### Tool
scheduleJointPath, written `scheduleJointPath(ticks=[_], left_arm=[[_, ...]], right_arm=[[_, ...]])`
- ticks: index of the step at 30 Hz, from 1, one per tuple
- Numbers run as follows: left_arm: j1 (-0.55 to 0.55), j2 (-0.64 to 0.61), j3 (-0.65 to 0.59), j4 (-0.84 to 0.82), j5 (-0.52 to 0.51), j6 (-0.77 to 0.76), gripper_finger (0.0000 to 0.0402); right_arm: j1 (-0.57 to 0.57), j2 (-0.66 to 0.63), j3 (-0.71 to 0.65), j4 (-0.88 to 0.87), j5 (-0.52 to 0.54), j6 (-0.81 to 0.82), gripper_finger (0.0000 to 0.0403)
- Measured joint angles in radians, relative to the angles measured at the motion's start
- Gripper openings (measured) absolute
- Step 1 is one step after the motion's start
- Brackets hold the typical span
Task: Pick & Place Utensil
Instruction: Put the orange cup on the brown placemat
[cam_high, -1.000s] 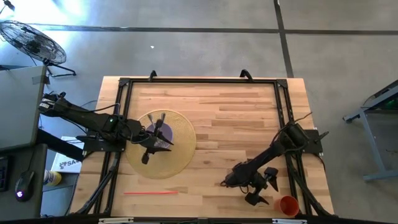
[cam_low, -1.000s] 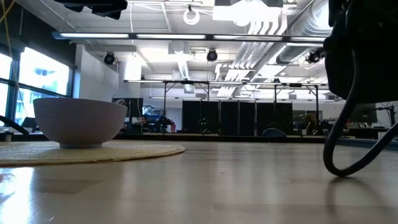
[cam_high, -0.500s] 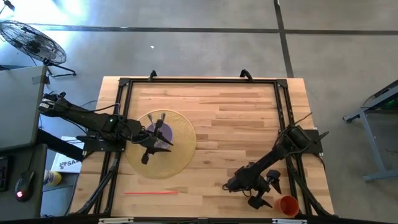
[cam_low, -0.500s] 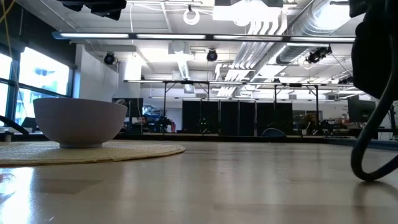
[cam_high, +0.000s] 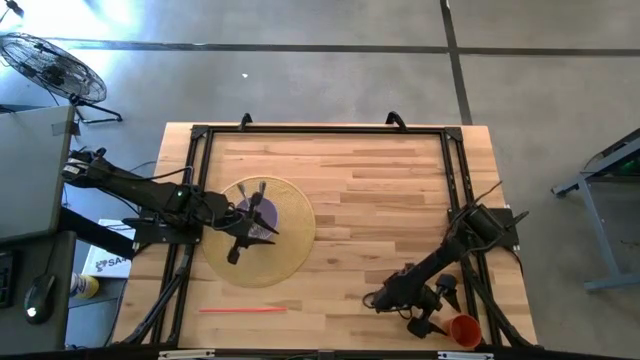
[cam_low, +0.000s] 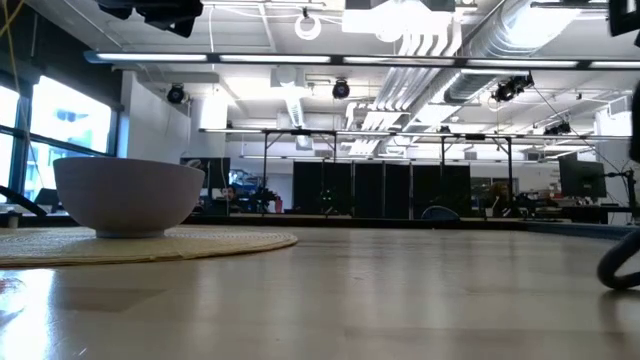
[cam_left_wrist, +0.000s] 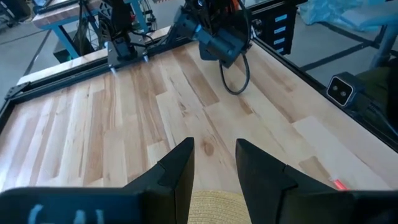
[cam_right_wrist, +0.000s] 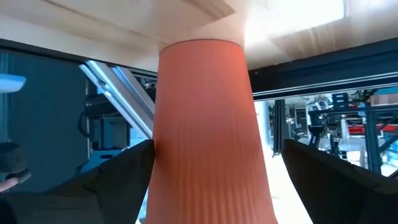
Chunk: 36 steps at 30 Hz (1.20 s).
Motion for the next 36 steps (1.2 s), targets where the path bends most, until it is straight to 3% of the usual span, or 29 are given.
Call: scheduleJointPath(ticks=[19, 30, 36], left_arm=[[0.000, 0.046, 0.001, -0.005, 0.002, 0.002, 0.0115], [0.000, 0.046, 0.001, -0.005, 0.002, 0.002, 0.0115], [0.000, 0.046, 0.001, -0.005, 0.002, 0.002, 0.0115]], right_arm=[[0.019, 0.001, 0.000, 0.069, -0.010, -0.001, 0.0346], [-0.015, 0.001, 0.001, 0.129, 0.069, 0.083, 0.0347], [-0.026, 0.001, 0.001, 0.131, 0.118, 0.079, 0.0380]])
